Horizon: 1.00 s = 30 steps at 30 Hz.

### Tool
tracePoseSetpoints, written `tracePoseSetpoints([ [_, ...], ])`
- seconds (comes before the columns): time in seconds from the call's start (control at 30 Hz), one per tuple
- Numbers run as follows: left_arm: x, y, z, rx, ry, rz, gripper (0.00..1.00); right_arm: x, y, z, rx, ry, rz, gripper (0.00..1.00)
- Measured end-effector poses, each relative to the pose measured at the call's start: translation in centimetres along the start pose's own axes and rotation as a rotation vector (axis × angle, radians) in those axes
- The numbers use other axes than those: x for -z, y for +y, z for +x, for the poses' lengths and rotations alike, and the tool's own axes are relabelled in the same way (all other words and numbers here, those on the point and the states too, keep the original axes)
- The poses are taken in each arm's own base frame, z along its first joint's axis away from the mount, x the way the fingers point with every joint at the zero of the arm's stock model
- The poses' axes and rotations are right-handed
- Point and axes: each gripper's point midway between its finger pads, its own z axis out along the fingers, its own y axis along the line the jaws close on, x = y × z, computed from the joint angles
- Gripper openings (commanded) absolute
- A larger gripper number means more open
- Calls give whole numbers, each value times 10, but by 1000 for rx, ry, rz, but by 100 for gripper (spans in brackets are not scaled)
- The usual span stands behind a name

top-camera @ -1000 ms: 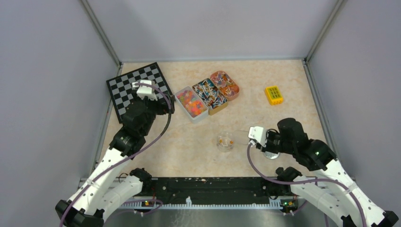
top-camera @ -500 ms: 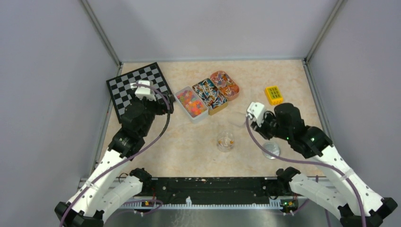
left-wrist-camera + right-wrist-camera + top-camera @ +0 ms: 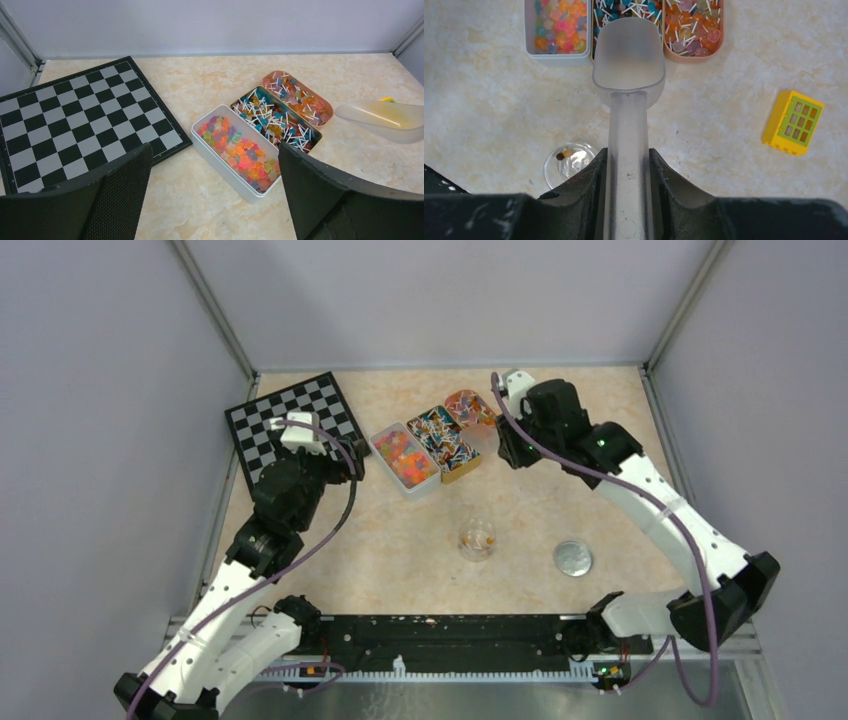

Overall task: Pack the candies
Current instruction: Scoop the fake candies from the storage box.

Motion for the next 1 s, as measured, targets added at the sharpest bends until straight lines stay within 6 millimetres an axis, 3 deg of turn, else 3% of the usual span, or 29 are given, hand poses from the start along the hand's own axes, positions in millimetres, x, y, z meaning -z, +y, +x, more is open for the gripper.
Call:
tracePoseSetpoints([
  [0.27, 0, 0, 0, 1, -1, -1, 99, -34, -1, -24, -95, 162, 39, 0],
  [0.7, 0, 0, 1, 0, 0, 0, 99, -89, 3, -1, -83, 411, 72, 0],
  [1.0, 2, 1, 0, 1, -5, -1, 99, -136, 7, -7, -82, 434, 57, 0],
])
